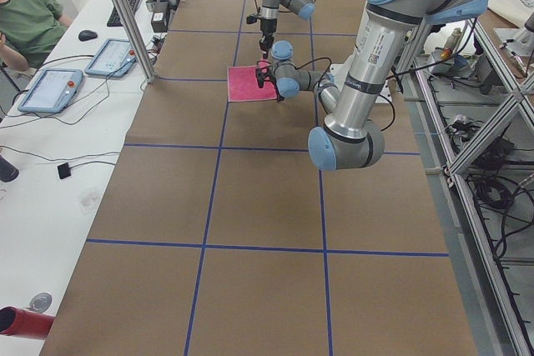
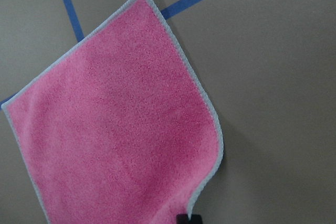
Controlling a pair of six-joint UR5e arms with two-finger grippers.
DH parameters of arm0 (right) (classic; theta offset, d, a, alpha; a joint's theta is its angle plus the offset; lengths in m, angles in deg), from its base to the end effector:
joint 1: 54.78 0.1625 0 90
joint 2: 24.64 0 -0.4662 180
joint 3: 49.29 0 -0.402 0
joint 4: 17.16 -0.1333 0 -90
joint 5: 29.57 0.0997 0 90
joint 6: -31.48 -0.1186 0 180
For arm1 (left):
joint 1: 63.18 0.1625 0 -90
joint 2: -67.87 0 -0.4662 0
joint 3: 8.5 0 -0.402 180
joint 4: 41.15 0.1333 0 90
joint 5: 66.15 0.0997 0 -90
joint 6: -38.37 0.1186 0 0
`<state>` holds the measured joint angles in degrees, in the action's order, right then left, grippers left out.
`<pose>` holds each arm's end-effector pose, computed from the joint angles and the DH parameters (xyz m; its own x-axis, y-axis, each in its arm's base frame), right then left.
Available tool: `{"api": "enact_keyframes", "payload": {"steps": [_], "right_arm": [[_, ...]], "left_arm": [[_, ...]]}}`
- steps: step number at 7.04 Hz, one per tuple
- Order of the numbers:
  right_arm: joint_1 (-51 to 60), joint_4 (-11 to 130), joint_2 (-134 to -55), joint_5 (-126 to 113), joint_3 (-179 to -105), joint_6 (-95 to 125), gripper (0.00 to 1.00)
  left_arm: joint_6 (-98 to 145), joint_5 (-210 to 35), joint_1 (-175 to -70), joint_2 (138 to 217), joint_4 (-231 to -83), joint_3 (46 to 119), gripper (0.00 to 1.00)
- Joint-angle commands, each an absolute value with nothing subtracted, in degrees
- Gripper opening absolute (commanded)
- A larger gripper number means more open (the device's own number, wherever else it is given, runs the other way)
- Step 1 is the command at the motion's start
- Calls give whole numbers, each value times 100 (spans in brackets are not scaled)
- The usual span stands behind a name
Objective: Fold towel twice with both arms
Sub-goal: 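Grip the towel's near edge with both grippers and lift it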
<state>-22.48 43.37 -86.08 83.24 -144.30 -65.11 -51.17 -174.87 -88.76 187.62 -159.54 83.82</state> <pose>-0.5454 -0.4481 0.3104 0.3577 0.3513 0.8653 -0.2431 0.9296 -0.2769 0.6073 -0.3963 0.3225 0.4460 -0.2050 -0.8713 0.1535 0.9765 -0.1512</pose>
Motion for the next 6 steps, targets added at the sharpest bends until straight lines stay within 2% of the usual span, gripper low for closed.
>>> {"api": "enact_keyframes", "payload": {"steps": [1,4,6], "right_arm": [[-2235,4340,-8607,8337,-14430,-6511,0],[-2227,4331,-8616,8363,-14430,-6511,0],[-2209,4331,-8625,8399,-14439,-6511,0]], "left_arm": [[-5128,-17496,-8867,18836,-15954,8369,59],[-5172,-17487,-8875,18898,-15945,8334,50],[-5260,-17487,-8867,18898,-15945,8334,35]]}}
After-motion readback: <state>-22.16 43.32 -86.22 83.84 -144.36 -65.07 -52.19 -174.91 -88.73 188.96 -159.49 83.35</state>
